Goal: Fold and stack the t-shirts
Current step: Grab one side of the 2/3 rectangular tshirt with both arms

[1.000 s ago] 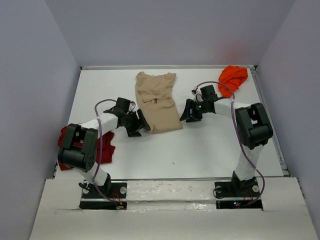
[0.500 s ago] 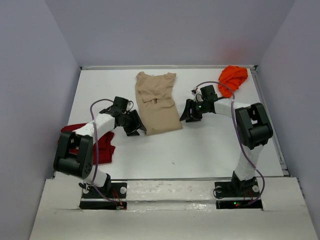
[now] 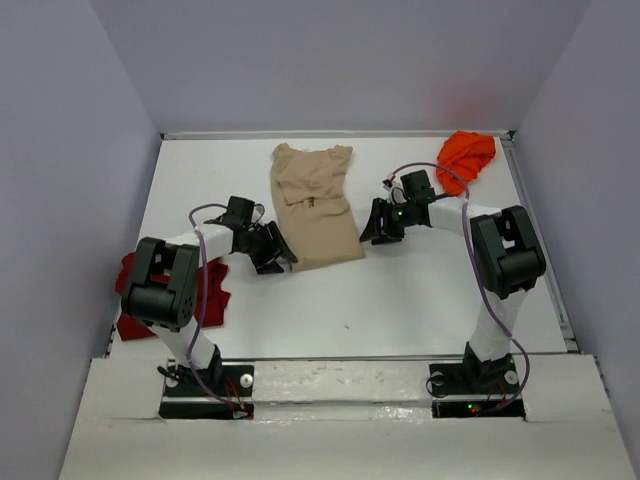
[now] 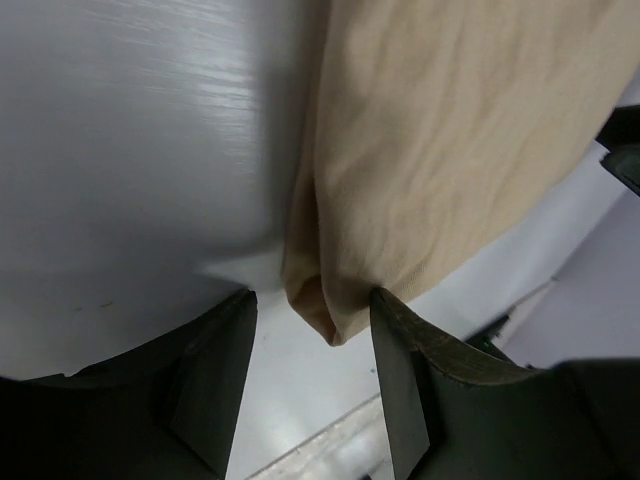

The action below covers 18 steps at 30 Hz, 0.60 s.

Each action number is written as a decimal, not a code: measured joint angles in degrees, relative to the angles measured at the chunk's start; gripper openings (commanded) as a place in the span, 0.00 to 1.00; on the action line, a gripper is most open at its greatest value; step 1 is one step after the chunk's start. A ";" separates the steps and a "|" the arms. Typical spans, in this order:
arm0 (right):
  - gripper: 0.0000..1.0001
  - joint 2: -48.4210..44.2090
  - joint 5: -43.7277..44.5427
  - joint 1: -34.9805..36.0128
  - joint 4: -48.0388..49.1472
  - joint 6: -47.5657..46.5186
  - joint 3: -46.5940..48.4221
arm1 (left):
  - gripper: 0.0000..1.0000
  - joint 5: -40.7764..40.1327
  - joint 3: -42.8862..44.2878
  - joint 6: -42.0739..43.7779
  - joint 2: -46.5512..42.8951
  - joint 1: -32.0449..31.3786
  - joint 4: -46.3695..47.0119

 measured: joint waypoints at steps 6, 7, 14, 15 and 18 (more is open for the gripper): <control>0.55 0.00 0.13 0.00 0.07 0.02 -0.04 | 0.47 2.47 -0.31 -0.39 2.93 0.39 2.49; 0.54 0.00 0.17 0.00 0.07 0.02 -0.07 | 0.42 2.75 -0.31 -0.46 3.34 0.39 2.82; 0.55 -0.20 1.20 0.96 0.31 0.11 -0.81 | 0.10 3.13 -0.31 -0.22 4.63 0.39 3.72; 0.55 -0.35 1.46 1.29 0.57 0.11 -1.07 | 0.09 3.15 -0.31 -0.20 4.63 0.39 3.78; 0.55 -0.87 1.73 2.21 1.16 0.17 -1.90 | 0.08 3.15 -0.31 -0.15 4.63 0.39 3.82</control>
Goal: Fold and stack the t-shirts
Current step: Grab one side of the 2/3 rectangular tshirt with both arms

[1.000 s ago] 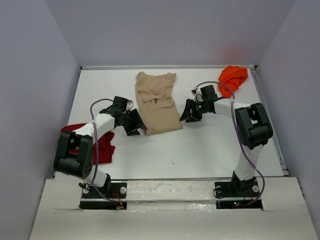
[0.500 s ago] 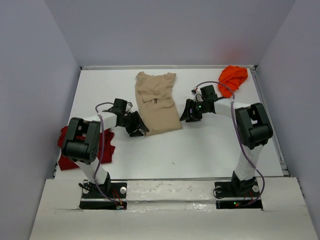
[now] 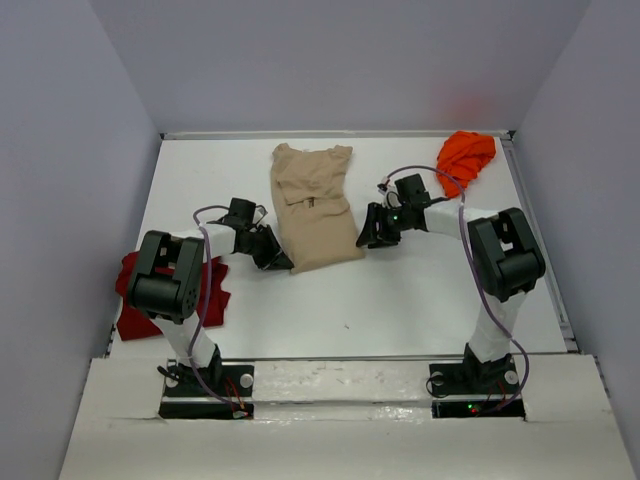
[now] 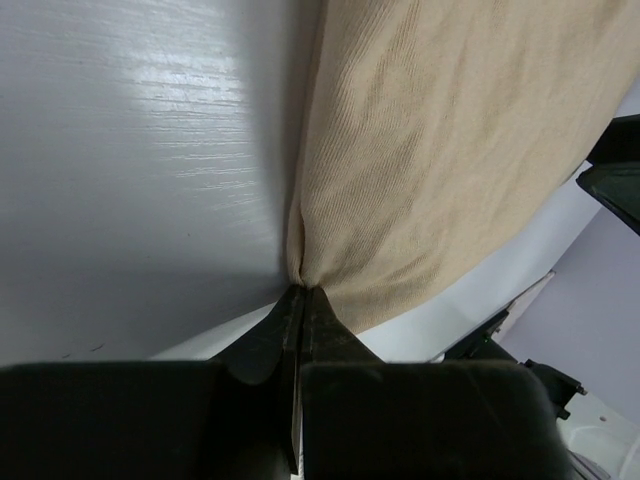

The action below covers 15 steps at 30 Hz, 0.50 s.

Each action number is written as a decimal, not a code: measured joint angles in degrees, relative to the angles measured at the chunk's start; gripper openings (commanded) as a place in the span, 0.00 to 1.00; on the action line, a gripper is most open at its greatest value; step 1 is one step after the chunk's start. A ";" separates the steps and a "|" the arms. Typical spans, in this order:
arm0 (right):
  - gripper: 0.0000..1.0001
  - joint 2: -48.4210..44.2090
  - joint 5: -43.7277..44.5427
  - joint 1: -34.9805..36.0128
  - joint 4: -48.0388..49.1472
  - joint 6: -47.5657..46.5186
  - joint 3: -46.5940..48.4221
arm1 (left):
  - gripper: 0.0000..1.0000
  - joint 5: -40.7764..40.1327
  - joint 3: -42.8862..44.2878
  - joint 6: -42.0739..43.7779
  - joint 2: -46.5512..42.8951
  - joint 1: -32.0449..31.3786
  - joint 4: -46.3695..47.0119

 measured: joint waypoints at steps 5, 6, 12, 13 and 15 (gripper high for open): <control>0.51 -0.04 0.09 1.22 0.74 0.15 -0.20 | 0.08 0.00 -0.07 0.00 0.00 0.02 0.04; 0.47 -0.04 0.17 1.57 0.81 0.24 -0.20 | 0.08 0.00 -0.07 0.00 0.00 0.02 0.04; 0.15 -0.04 2.03 4.55 0.55 0.96 -0.39 | 0.07 0.09 -0.68 -0.02 -0.04 0.17 0.28; 0.10 -0.04 2.67 5.07 0.55 1.18 -0.52 | 0.06 0.11 -0.68 -0.04 -0.07 0.17 0.28; 0.08 -0.04 3.76 5.73 0.72 1.70 -0.94 | 0.04 -0.07 -0.76 0.02 -0.28 0.24 0.20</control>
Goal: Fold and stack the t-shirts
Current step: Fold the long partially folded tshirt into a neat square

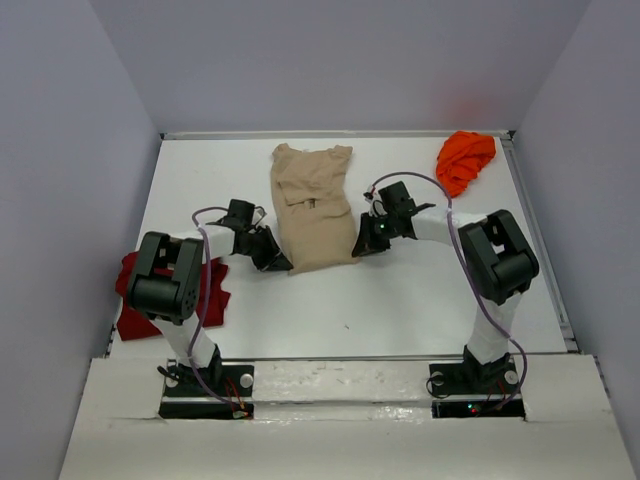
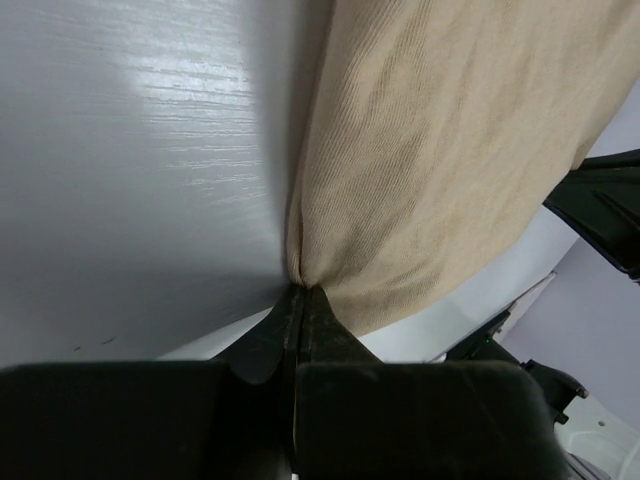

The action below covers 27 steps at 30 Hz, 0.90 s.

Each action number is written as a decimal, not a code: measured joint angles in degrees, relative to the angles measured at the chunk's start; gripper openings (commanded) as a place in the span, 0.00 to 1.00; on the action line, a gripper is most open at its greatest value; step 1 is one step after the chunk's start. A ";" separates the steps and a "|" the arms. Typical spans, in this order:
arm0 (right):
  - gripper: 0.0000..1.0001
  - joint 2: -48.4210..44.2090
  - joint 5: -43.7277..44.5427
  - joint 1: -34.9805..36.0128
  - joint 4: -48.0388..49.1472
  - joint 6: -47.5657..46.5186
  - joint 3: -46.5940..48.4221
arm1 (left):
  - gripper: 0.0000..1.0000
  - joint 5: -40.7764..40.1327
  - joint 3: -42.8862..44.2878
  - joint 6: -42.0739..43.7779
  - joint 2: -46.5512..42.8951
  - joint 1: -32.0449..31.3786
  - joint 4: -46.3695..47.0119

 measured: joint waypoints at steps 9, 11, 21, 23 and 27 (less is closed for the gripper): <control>0.03 -6.86 10.69 5.05 -1.55 1.01 -3.85 | 0.03 -3.39 -1.68 0.33 -6.73 0.00 -1.86; 0.03 -9.33 12.81 7.06 -2.27 1.51 -4.87 | 0.03 -3.69 -3.34 0.35 -9.66 0.00 -2.43; 0.02 -23.21 17.55 14.86 -6.38 6.60 -12.15 | 0.03 -5.35 -8.61 -0.44 -26.25 -1.07 -9.51; 0.02 -25.73 18.40 16.72 -7.13 7.91 -13.29 | 0.03 -5.55 -9.05 -0.96 -31.04 -1.57 -11.52; 0.02 -29.53 19.63 19.45 -7.98 10.69 -15.50 | 0.03 -6.38 -10.86 -2.71 -38.80 -3.02 -14.01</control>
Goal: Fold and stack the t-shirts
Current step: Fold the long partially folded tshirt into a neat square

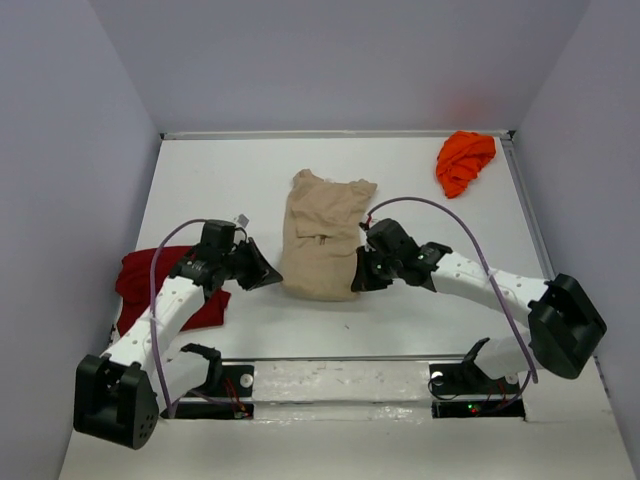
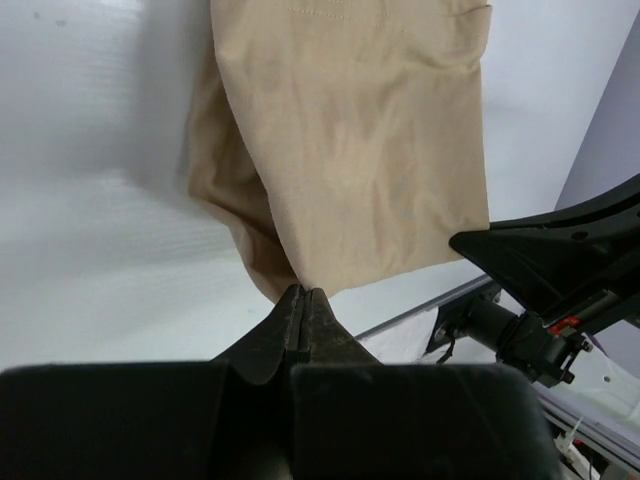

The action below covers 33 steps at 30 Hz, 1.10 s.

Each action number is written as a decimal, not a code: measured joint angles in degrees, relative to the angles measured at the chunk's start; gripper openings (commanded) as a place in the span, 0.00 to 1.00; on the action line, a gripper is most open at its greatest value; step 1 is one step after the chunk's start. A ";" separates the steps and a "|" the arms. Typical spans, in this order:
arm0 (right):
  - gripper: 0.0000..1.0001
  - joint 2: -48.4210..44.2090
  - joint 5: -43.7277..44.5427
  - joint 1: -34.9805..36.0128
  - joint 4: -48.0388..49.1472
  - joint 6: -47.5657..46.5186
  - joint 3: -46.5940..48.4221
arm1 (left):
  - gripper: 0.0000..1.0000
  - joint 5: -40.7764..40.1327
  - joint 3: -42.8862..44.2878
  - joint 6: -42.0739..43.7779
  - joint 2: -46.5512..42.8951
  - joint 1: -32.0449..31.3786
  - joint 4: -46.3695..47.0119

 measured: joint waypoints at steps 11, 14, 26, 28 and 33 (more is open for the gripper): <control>0.02 -4.02 4.13 6.86 -2.73 7.26 -4.26 | 0.03 -1.68 -4.44 -4.79 -7.61 -5.01 -4.59; 0.02 -4.02 5.03 7.34 -3.32 7.93 -4.17 | 0.03 -2.05 -3.89 -4.85 -6.38 -5.40 -5.01; 0.00 4.02 16.55 7.50 -12.50 5.84 12.94 | 0.03 -9.14 18.32 0.92 8.13 -5.70 -10.36; 0.00 8.55 18.82 6.86 -14.58 4.17 19.12 | 0.03 -11.17 25.62 2.58 12.81 -5.70 -11.34; 0.00 21.16 20.50 -0.28 -16.83 -1.07 35.47 | 0.00 -13.94 44.17 6.27 26.47 -4.76 -13.84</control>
